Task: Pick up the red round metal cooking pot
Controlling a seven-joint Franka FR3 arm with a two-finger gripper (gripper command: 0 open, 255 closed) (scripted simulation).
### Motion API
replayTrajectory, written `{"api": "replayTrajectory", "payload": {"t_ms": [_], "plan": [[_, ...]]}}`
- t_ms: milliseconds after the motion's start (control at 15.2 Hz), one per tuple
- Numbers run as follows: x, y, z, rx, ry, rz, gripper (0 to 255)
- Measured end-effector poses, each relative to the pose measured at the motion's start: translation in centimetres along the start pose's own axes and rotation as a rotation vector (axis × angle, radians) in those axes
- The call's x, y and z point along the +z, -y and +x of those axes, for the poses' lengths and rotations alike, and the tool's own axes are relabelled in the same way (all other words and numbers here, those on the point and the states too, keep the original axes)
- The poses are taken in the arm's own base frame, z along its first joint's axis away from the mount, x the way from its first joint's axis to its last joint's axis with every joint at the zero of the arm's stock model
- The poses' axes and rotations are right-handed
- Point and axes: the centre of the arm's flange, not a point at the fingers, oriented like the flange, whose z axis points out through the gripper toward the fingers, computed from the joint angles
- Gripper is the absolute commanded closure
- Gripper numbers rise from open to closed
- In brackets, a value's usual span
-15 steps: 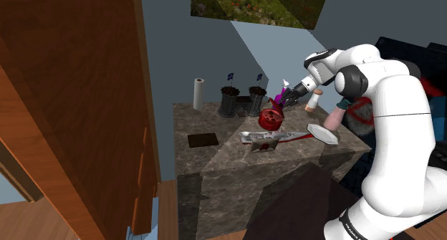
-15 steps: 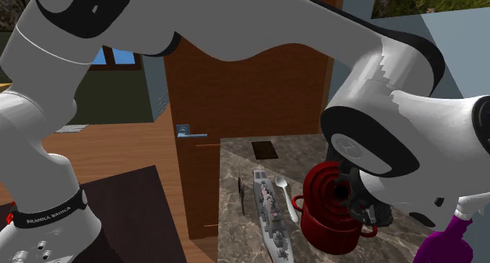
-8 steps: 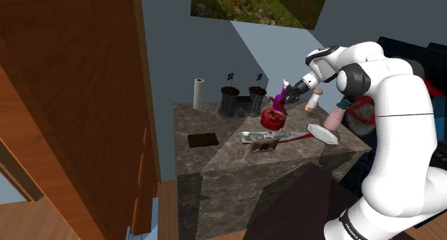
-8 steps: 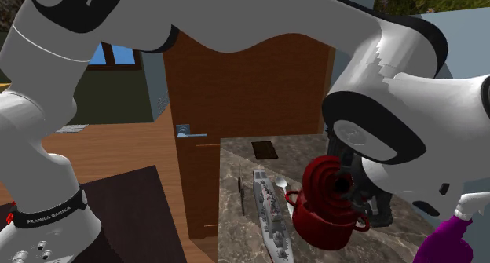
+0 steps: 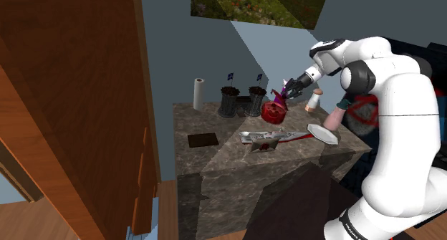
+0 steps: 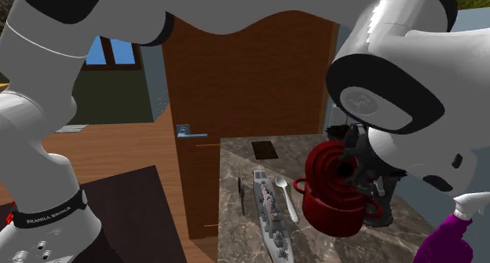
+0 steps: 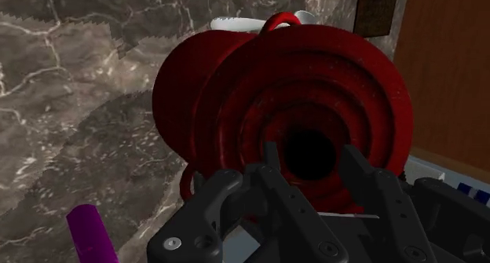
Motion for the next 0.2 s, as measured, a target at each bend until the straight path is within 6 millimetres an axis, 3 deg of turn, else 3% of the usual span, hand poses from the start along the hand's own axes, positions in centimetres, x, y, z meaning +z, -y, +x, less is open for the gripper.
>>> {"api": "replayTrajectory", "payload": {"t_ms": [198], "plan": [[-1.06, 0.92, -0.06, 0.000, 0.000, 0.000, 255]]}}
